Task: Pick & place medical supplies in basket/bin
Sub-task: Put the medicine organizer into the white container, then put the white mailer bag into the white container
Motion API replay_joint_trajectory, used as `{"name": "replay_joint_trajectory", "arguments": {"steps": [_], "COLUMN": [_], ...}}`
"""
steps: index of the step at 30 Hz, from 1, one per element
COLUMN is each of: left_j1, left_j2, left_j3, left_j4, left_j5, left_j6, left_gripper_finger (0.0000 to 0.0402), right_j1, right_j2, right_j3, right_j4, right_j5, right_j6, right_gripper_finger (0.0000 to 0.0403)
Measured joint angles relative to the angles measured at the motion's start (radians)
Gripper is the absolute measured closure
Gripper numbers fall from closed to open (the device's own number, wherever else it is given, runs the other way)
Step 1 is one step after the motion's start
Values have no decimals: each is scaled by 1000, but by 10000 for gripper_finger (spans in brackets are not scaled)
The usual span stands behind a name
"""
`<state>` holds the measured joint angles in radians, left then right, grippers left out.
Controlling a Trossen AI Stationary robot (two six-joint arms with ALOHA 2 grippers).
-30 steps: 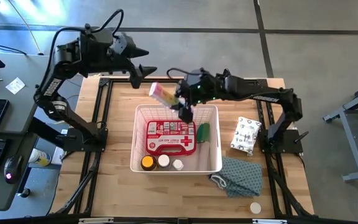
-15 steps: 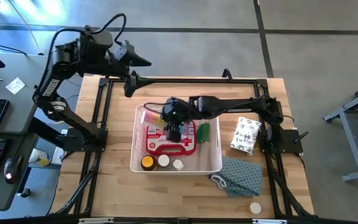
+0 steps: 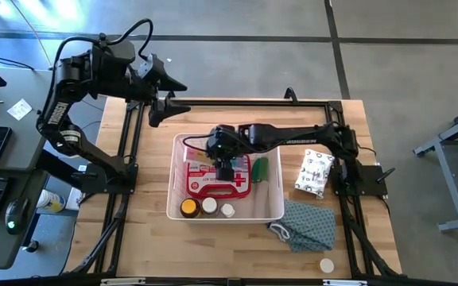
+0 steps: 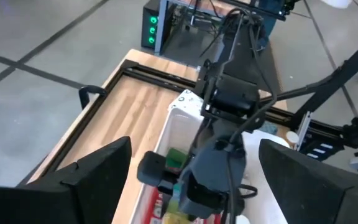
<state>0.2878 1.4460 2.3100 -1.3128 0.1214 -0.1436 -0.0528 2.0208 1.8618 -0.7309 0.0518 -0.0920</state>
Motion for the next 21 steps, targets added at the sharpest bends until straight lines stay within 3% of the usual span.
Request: {"name": "replay_joint_trajectory", "arguments": {"steps": [6,10,21], "left_j1": [0,0,0], "left_j2": [4,4,4], "left_j3": [0,0,0], "left_j4": [-1,-14,-26], "left_j5": [0,-35,-80], "left_j6": [-34,-86,-256], "left_gripper_finger": [16,16,16], "right_j1": [-13,-12,10], "right_j2": [29,37,33], "right_j3": [2,1,0], "right_j4": [18,35,33], "right_j5": [1,61,11], "right_j6": [-27,-79,-65], "right_gripper_finger": [196,184,142]}}
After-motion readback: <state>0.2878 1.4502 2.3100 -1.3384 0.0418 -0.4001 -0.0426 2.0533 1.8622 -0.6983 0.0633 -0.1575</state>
